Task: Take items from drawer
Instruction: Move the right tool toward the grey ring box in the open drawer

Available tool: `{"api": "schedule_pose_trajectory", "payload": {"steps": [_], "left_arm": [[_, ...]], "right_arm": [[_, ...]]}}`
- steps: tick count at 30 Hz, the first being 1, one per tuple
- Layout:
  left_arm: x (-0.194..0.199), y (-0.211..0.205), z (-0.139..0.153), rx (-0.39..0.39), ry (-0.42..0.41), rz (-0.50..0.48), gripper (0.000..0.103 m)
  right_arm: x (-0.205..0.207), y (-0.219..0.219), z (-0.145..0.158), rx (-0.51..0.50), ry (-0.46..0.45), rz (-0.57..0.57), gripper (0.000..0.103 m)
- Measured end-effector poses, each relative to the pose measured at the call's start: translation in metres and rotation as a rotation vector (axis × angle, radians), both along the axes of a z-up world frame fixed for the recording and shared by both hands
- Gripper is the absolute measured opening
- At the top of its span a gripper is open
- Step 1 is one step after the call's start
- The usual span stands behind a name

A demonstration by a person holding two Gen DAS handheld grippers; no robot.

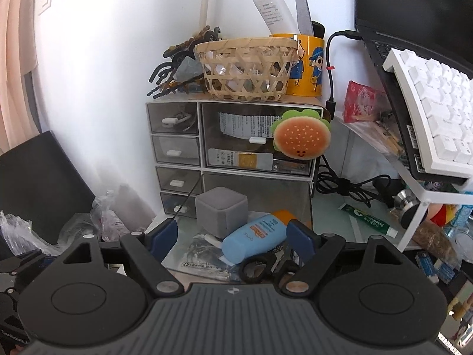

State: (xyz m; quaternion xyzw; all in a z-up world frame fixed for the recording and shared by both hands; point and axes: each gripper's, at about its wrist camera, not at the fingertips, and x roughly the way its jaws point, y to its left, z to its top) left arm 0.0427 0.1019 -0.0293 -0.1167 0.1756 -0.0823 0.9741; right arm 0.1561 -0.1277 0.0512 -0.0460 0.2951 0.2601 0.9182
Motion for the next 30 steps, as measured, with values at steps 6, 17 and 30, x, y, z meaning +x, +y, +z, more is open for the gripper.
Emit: {"api": "schedule_pose_trajectory", "payload": {"steps": [6,17,30], "left_arm": [[0.002,0.001,0.000,-0.020,-0.004,-0.005,0.103],[0.011,-0.004,-0.008,-0.007,0.010,-0.007,0.103],[0.022,0.005,-0.020,-0.019,0.043,0.016,0.103]], "right_arm": [[0.013,0.008,-0.006,-0.001,0.013,0.018,0.085],[0.038,0.025,-0.008,-0.055,0.034,0.053,0.085],[0.064,0.043,-0.022,-0.152,0.087,0.116,0.078]]}}
